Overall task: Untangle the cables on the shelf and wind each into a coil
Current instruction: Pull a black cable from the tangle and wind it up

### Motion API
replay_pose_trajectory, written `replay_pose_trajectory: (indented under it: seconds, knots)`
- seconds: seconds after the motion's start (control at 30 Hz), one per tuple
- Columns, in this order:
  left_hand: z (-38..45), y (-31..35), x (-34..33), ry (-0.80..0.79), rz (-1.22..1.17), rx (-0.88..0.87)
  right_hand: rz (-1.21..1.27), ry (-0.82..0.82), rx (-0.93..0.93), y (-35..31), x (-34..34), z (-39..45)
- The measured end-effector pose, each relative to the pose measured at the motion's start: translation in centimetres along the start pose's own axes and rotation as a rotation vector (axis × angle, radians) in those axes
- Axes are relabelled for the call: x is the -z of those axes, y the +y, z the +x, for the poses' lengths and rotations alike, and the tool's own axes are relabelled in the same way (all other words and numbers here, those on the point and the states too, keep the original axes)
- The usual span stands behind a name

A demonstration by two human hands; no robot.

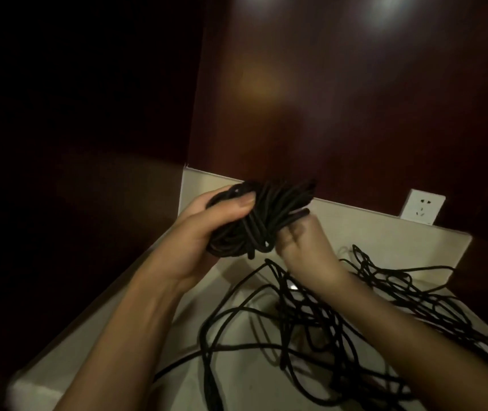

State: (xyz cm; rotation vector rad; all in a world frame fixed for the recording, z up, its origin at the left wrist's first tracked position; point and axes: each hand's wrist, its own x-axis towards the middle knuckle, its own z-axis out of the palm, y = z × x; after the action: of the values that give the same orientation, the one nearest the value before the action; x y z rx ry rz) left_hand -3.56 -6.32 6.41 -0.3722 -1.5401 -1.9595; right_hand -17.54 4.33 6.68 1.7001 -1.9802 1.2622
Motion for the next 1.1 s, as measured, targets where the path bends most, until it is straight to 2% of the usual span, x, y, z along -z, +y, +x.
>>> replay_pose_trajectory:
  seconds: [0.1,0.23,0.33,0.43,0.53,0.6,0.7,0.73,0.83,0.9,1.0,1.03,1.1]
  knots:
    - [0.5,-0.4,0.1,0.112,-0.037,-0.023,0.093,0.021,-0.066,-0.5,-2.1,-1.3]
    - [1.2,-1.6,0.2,0.284,-0.147,-0.055,0.551,-0.121,-0.373,-1.2,-3.5,-2.0]
    - [1.7,-2.5,0.0,0.370,-0.147,-0.111,0.585,-0.054,-0.483,-1.5,-4.3,-2.7]
    - [1.8,-2.9,-0.1,0.457,-0.227,-0.113,0.557,0.056,-0.465,-1.3,-5.0,-3.7]
    - [1.7,-2.9,-0.2,0.523,-0.282,-0.147,0.502,0.039,-0.423,-0.4,-4.8,-3.8]
    - [1.8,-2.8,-0.6,0.603,-0.300,-0.186,0.342,0.013,-0.267,0.3,-4.6,-3.8]
    - [2.1,-2.8,-1.4,0.699,-0.265,-0.287,-0.143,-0.030,0.204,2.9,-4.3,-2.9]
    - [2.2,-2.9,-1.6,0.726,-0.221,-0.316,-0.290,-0.059,0.294,4.1,-3.7,-2.1]
    - [1.9,-3.6,-1.8,0.775,-0.058,-0.348,-0.691,-0.155,0.410,8.0,-1.0,1.1]
    - [1.6,-4.2,-1.2,0.799,0.027,-0.358,-0.748,-0.196,0.426,9.3,-0.2,2.3]
    - [1.4,-4.4,0.5,0.881,0.292,-0.412,-0.466,-0.329,0.294,6.8,-1.8,1.5]
    - [1.3,-4.3,1.4,0.901,0.381,-0.427,-0.292,-0.373,0.176,5.3,-2.6,0.7]
    - [1.0,-4.1,3.1,0.920,0.538,-0.422,0.172,-0.352,-0.070,1.9,-3.6,-0.6]
